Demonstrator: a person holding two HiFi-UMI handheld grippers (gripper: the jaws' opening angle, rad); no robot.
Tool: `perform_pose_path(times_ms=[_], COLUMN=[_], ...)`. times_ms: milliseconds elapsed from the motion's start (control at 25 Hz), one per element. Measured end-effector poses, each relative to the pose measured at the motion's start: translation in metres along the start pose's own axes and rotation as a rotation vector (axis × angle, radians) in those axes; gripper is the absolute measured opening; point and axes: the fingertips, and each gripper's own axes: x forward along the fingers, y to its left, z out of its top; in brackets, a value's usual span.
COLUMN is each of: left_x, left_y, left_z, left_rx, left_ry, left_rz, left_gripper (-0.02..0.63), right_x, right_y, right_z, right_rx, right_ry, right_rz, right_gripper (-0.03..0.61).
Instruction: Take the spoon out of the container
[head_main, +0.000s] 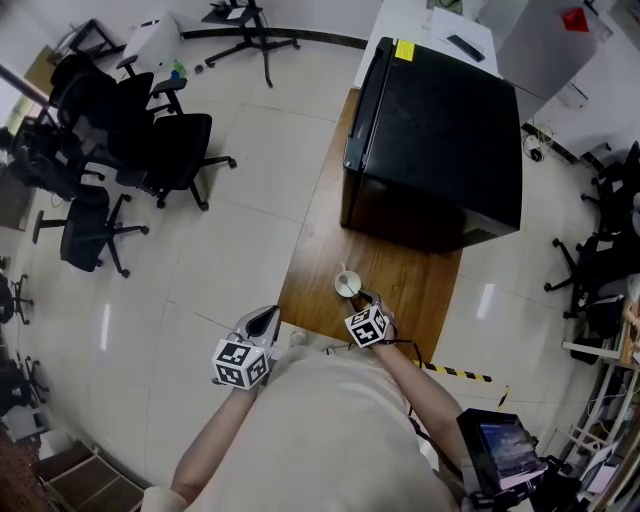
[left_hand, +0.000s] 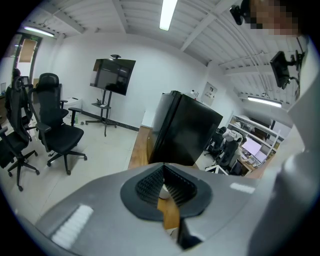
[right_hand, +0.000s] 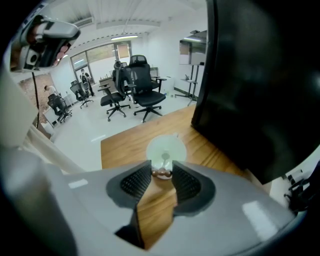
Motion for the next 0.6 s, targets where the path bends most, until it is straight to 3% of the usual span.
perform_pose_path(times_ms=[600], left_x=[0.000], left_y=[-0.004], left_z=[0.000], left_rx=[0.018], left_ry=[0.004], left_rz=[-0.022], left_gripper=[-0.003], right_x=[-0.044], right_y=[-0.007], right_z=[0.022], right_rx=[0.099], right_ry=[-0.113], right_rz=[-0.013], right_gripper=[0.123])
